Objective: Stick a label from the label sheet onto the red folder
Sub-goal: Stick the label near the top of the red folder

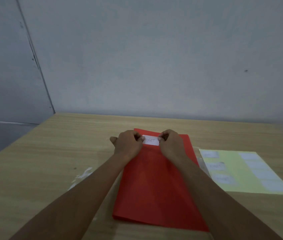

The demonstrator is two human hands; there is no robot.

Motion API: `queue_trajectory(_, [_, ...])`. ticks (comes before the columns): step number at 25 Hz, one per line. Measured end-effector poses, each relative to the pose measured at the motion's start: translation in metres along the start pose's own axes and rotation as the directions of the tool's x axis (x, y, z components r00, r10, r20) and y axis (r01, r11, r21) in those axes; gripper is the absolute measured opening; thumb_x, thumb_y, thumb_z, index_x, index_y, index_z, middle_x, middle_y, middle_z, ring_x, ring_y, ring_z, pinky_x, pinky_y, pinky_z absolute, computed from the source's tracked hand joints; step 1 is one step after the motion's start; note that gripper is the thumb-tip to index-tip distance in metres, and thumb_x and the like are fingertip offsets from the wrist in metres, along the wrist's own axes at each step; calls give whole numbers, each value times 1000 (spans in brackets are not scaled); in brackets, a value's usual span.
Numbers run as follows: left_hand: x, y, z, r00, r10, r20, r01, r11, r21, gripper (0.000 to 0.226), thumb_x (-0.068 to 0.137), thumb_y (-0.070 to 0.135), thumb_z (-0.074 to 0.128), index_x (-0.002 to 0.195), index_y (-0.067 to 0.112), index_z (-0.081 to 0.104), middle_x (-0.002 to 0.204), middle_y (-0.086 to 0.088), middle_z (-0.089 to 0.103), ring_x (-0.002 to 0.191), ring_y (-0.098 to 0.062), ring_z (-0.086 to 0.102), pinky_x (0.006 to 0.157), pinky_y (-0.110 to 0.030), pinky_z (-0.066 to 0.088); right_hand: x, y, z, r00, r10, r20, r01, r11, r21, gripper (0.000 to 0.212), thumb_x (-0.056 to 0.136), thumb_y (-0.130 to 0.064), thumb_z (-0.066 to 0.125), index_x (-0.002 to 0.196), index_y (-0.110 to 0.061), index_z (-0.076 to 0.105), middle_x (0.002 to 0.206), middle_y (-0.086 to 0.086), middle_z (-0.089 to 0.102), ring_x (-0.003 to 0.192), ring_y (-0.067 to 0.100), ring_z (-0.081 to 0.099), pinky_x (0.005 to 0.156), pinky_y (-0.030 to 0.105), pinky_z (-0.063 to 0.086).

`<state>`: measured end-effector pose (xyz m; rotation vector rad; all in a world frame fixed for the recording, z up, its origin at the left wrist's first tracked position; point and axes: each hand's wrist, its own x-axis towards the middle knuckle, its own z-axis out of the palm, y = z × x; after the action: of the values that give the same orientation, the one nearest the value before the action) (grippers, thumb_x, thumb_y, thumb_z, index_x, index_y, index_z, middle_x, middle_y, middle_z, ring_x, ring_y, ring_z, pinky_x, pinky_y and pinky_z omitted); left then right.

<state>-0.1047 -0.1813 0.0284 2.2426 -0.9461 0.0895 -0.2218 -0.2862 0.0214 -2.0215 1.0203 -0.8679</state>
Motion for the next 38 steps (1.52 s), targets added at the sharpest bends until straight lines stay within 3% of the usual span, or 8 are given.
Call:
queue_trajectory(4, [20, -15, 1, 999, -24, -36, 23, 999, -27, 21, 86, 40, 63, 83, 24, 76, 79, 8, 71, 89, -10, 63, 79, -36, 22, 16, -5, 22, 1000, 1, -15, -1, 1000, 22, 7, 88, -7, 61, 91, -12, 65, 84, -1, 64, 77, 13, 58, 53, 9, 33])
queue_trajectory(9, [37, -20, 4, 996, -29, -81, 25, 999, -42, 18, 84, 38, 66, 86, 25, 79, 87, 6, 75, 94, -11, 63, 77, -34, 19, 28, -7, 38, 999, 0, -48, 3, 998, 61, 13, 86, -3, 58, 93, -13, 63, 68, -4, 60, 61, 3, 53, 53, 7, 38])
queue_trajectory(13, [43, -27, 5, 996, -22, -81, 18, 998, -52, 17, 83, 37, 68, 90, 26, 79, 89, 7, 76, 97, -10, 63, 76, -33, 18, 32, -7, 48, 999, 24, -35, -21, 996, 85, 17, 85, -2, 54, 94, -16, 58, 65, -7, 58, 60, 3, 53, 51, 10, 38])
queue_trajectory(18, [49, -34, 7, 997, -44, -61, 36, 991, -127, 29, 82, 33, 70, 110, 30, 73, 74, 13, 69, 98, -4, 61, 81, -32, 20, 38, -8, 59, 997, 64, -34, -60, 992, 109, 18, 84, -4, 52, 93, -19, 59, 67, -8, 61, 63, 6, 56, 54, 23, 37])
queue_trajectory(28, [55, -36, 16, 995, 4, -98, -7, 999, -33, 14, 80, 32, 68, 93, 32, 74, 71, 14, 69, 91, -4, 62, 80, -33, 19, 41, 5, 68, 994, 89, -59, -83, 991, 101, 13, 86, -9, 59, 92, -21, 58, 68, -8, 62, 64, 12, 60, 55, 27, 43])
queue_trajectory(32, [56, -43, 21, 990, 74, -121, -72, 997, 16, 17, 78, 33, 68, 94, 31, 73, 65, 15, 66, 95, -6, 58, 79, -32, 17, 41, 6, 73, 993, 85, -79, -80, 995, 65, 14, 86, -11, 59, 90, -24, 56, 70, -6, 64, 65, 14, 62, 61, 34, 49])
queue_trajectory(38, [55, -49, 25, 984, 112, -138, -110, 994, 20, 14, 80, 36, 65, 92, 32, 73, 68, 15, 67, 92, -6, 56, 76, -32, 16, 40, 8, 78, 990, 71, -119, -73, 997, -11, 15, 85, -12, 57, 88, -27, 55, 75, -6, 66, 72, 18, 63, 64, 34, 48])
